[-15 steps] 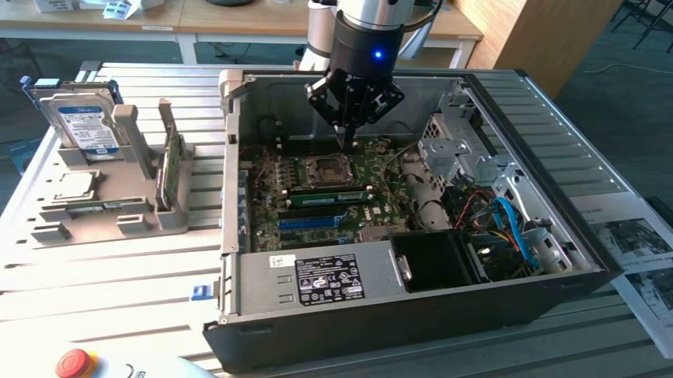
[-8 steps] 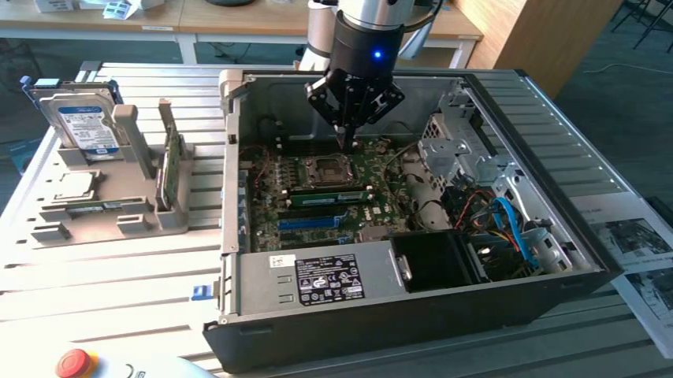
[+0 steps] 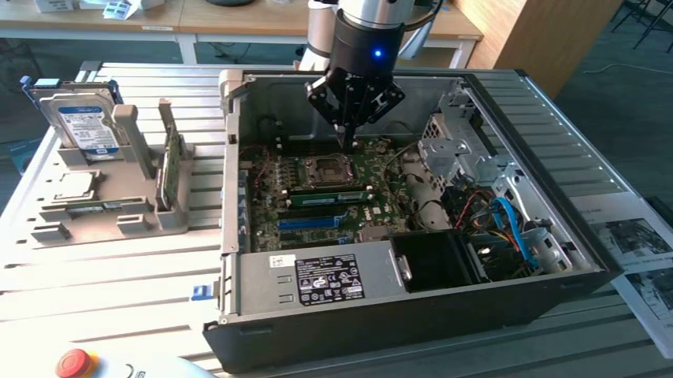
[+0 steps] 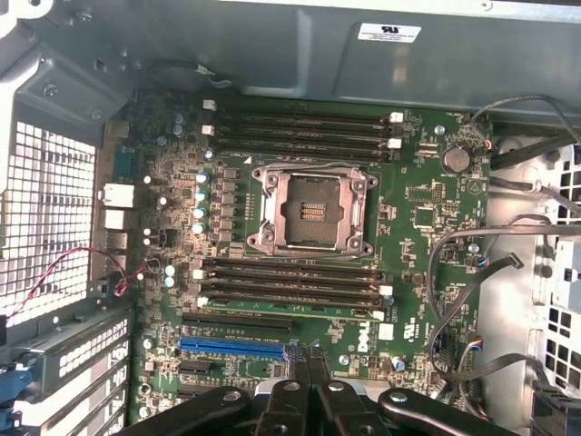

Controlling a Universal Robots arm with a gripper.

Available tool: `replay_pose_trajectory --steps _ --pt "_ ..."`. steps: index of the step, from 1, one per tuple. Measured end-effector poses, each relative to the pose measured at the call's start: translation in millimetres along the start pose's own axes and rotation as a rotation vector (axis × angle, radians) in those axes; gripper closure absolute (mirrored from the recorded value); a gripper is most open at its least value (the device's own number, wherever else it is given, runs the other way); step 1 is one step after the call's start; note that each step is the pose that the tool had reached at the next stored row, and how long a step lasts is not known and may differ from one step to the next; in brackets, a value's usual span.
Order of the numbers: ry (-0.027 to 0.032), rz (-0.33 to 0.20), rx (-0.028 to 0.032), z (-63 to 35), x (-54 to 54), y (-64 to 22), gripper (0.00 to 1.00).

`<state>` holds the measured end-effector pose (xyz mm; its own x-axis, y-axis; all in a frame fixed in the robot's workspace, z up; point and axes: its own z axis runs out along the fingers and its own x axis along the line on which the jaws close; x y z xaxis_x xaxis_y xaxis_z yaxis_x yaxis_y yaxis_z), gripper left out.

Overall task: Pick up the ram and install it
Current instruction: 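Press down the ram until it locks into place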

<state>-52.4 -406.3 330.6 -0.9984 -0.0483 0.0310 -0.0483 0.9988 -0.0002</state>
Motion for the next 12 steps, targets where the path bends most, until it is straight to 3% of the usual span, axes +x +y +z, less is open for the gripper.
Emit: replay_pose_trajectory --steps 8,9,12 --pt "-0.0001 0.000 0.0001 -0.5 0.0 0.0 0.90" --pt "-0.0069 0.000 0.0004 -0.5 0.0 0.0 0.90" --pt "-0.0068 0.000 0.0004 -0.5 0.0 0.0 0.90"
